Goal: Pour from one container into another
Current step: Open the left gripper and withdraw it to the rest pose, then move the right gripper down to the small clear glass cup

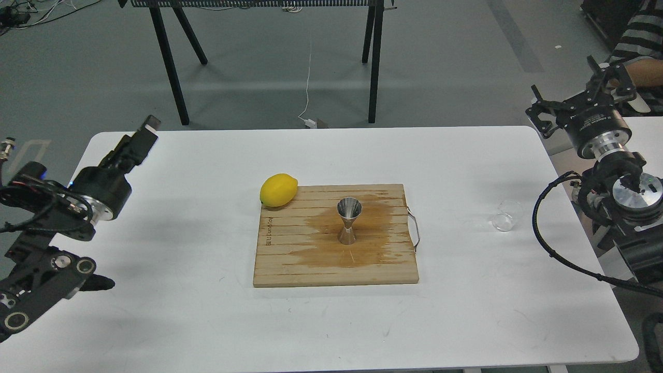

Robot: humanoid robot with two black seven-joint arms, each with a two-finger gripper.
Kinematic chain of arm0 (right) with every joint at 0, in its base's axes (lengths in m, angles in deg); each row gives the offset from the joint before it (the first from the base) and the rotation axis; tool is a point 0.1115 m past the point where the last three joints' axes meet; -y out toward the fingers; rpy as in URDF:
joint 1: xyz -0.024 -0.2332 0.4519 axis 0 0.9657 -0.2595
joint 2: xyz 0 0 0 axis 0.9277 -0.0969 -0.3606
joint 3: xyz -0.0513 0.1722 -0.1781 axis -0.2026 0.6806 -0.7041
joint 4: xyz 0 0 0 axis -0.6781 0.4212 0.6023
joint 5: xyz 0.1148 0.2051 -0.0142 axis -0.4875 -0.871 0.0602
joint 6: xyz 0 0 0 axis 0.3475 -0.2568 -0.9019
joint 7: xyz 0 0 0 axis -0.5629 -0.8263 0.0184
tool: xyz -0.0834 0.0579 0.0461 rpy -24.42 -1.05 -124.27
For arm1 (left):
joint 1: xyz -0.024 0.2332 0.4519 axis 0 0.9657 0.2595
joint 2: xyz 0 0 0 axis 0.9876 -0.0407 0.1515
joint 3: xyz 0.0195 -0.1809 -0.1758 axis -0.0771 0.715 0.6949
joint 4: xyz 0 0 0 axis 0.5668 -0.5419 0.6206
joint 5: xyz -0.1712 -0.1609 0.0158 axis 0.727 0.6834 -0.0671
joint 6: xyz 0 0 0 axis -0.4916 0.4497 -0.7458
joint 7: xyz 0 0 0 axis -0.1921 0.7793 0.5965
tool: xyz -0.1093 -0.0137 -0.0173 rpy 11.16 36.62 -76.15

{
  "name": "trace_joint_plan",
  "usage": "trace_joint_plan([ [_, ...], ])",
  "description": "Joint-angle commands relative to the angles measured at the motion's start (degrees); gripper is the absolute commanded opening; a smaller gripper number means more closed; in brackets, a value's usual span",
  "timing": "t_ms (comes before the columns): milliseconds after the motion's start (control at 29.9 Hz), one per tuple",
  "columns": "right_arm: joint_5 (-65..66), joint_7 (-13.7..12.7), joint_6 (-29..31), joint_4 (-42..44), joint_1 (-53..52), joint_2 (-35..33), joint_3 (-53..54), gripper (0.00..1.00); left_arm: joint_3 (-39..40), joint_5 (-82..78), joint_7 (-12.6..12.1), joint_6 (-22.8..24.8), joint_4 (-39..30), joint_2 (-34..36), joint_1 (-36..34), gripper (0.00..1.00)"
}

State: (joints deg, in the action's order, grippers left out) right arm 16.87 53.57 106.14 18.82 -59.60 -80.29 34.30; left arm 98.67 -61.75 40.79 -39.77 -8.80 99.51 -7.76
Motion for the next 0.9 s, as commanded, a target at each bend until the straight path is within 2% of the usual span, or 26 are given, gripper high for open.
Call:
trace_joint_plan([
  [0, 0.0, 0.0, 0.1, -0.6, -0.3, 0.0, -0.4, 0.99, 5.1, 17.7, 0.1, 8.7, 1.8, -0.2, -3.4, 0.95],
  [100, -0.1, 0.0, 0.4, -3.2, 0.4, -0.7, -0.3, 0.99, 7.8, 29.3, 0.6, 20.2, 6.5, -0.4, -6.2, 0.96],
  [200, -0.1, -0.1, 0.2, -8.1, 1.6, -4.3, -0.3, 0.99, 9.3, 36.5, 4.7, 31.9, 13.5, -1.5, -9.0, 0.98],
  [267, -0.2, -0.1, 0.1, -11.9, 4.0, -5.7, 0.4, 0.99, 9.4, 39.0, 5.4, 36.3, 17.6, -4.0, -11.6, 0.99],
  [368, -0.2, 0.0, 0.1, -17.6, 8.3, -8.7, 1.3, 0.99, 9.3, 41.7, 5.4, 39.6, 26.6, -7.2, -15.8, 0.99],
  [501, -0.3, 0.0, 0.1, -24.0, 16.7, -9.8, 5.2, 0.99, 8.5, 45.3, 5.4, 46.3, 38.5, -11.0, -22.1, 0.99],
  [601, -0.3, 0.0, 0.1, -27.5, 22.6, -10.2, 9.5, 0.99, 8.5, 45.5, 5.5, 47.1, 40.7, -11.6, -23.4, 0.99],
  [769, -0.6, -0.1, -0.3, -35.3, 34.5, -10.9, 17.8, 0.99, 8.4, 45.5, 5.8, 47.1, 40.6, -11.9, -23.4, 0.99],
  [869, -1.4, -0.2, -3.7, -40.2, 41.4, -9.9, 22.9, 0.98, 8.3, 45.5, 5.9, 47.1, 40.7, -11.9, -23.3, 0.99],
])
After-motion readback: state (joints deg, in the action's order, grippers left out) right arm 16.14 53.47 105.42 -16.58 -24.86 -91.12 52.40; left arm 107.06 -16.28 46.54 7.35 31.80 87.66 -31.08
